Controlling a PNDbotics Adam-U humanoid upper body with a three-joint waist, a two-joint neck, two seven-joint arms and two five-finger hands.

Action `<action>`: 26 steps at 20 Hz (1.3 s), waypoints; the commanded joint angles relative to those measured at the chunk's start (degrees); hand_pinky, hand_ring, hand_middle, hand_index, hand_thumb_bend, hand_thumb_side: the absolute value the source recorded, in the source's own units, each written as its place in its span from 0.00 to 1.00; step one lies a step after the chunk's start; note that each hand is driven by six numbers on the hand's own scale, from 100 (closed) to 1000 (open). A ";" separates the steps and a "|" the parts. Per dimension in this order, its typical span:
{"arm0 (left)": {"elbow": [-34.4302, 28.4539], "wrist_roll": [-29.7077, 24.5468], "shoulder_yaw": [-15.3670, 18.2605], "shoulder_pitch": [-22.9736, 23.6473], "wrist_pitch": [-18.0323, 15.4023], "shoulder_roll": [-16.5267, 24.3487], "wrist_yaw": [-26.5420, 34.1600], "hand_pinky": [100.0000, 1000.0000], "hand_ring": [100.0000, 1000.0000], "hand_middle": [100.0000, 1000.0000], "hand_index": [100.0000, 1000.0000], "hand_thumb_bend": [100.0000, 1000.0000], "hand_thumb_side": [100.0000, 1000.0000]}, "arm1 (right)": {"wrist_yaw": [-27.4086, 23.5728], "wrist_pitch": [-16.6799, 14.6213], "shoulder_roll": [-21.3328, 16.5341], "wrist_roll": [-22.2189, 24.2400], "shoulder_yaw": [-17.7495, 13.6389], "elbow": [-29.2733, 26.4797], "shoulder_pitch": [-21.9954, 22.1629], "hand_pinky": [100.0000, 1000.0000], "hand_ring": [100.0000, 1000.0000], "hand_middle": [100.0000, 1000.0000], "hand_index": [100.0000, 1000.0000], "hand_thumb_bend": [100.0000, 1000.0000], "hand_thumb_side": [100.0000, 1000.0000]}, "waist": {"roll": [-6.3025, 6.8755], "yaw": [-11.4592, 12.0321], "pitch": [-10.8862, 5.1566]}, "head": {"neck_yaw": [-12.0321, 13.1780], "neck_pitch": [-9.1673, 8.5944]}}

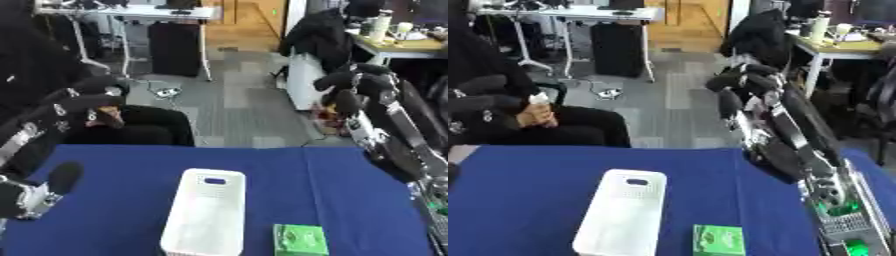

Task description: Pick up objects on the table and place them in the box.

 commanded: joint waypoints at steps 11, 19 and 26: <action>-1.12 -0.46 0.46 -1.11 -0.51 0.98 0.06 0.65 0.88 0.97 0.92 0.00 0.64 | 4.00 -3.31 -1.00 9.25 0.01 -0.84 -0.10 0.48 0.55 0.67 0.79 0.13 1.00 | 0.15 0.29 -0.84 | -0.15 -2.43; -1.15 -0.59 0.41 -1.10 -0.55 1.02 -0.02 0.65 0.88 0.97 0.92 0.00 0.64 | 6.62 -5.61 -1.12 17.16 0.20 -0.84 0.04 0.54 0.59 0.71 0.81 0.13 1.00 | 0.12 0.32 -0.71 | -0.13 -2.43; -1.08 -0.69 0.38 -1.09 -0.60 1.05 -0.03 0.65 0.88 0.97 0.92 0.00 0.64 | 7.87 -7.11 -1.09 22.55 0.25 -0.84 0.05 0.59 0.64 0.73 0.84 0.12 1.00 | 0.13 0.27 -0.71 | -0.33 -2.51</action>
